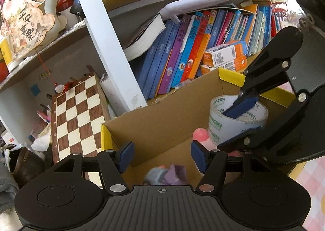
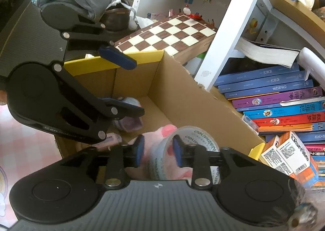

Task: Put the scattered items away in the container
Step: 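Open the left tool over the box to drop the toy car while the right tool drops the tape roll, then move both tools back from the box toward the foam cube and charger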

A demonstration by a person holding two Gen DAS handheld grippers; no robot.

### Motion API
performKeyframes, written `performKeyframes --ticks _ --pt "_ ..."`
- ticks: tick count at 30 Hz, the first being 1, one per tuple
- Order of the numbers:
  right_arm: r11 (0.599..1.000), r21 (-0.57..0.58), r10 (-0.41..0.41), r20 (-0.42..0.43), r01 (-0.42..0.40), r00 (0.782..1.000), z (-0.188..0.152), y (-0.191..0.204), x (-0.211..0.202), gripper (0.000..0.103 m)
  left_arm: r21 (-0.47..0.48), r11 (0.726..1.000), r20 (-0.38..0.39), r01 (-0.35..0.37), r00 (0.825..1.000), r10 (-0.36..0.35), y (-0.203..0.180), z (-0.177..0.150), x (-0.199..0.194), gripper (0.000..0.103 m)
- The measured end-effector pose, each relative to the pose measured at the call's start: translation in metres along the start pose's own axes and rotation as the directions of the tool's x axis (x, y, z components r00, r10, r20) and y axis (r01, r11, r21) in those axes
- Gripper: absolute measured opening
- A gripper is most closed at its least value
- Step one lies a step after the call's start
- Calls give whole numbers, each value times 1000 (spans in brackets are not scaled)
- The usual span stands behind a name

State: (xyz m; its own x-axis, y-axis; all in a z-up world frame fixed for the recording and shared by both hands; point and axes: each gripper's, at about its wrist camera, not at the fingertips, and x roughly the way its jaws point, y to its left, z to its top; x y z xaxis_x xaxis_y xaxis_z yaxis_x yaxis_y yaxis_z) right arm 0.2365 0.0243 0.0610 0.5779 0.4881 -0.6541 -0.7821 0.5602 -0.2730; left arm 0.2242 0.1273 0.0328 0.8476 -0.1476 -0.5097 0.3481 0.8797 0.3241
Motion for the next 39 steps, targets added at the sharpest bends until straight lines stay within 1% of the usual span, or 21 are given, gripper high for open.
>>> performKeyframes --ticks 1,2,3,4,5,10,14,24,27,34,39 --pt "1000 6 -11 10 11 1000 0 0 -3 46 -7 1000 8 0 1000 0 1 0 -2 74" --pt "1000 14 -16 17 15 1000 0 -1 -6 52 -15 1000 15 -1 1000 1 2 1 -3 77" --pt "1000 21 -21 24 20 999 0 -3 -9 54 -26 1000 19 -2 1000 2 3 2 -6 77" --pt "999 30 -18 32 17 999 0 -5 -12 59 -36 999 24 -3 1000 4 4 3 -8 78" --pt "999 37 -18 39 17 999 0 -5 -15 62 -42 999 26 -5 1000 6 5 3 -10 79" --pt "998 54 -28 65 24 997 0 -8 -32 65 -36 999 44 -25 999 27 2 9 -25 84" --pt "997 63 -40 88 35 995 -3 -7 -47 72 -25 999 61 -36 997 38 -5 12 -40 86" --pt "986 161 -71 179 42 981 -19 -19 -103 79 -5 998 114 -62 992 62 -23 25 -77 89" --pt "982 182 -87 201 50 976 -26 -22 -119 79 6 998 125 -68 990 67 -32 30 -86 92" --pt "974 217 -108 213 61 971 -49 -26 -146 80 38 997 153 -61 987 54 -59 42 -103 93" --pt "966 246 -129 215 74 968 -71 -30 -163 81 63 997 171 -36 985 25 -84 47 -111 93"
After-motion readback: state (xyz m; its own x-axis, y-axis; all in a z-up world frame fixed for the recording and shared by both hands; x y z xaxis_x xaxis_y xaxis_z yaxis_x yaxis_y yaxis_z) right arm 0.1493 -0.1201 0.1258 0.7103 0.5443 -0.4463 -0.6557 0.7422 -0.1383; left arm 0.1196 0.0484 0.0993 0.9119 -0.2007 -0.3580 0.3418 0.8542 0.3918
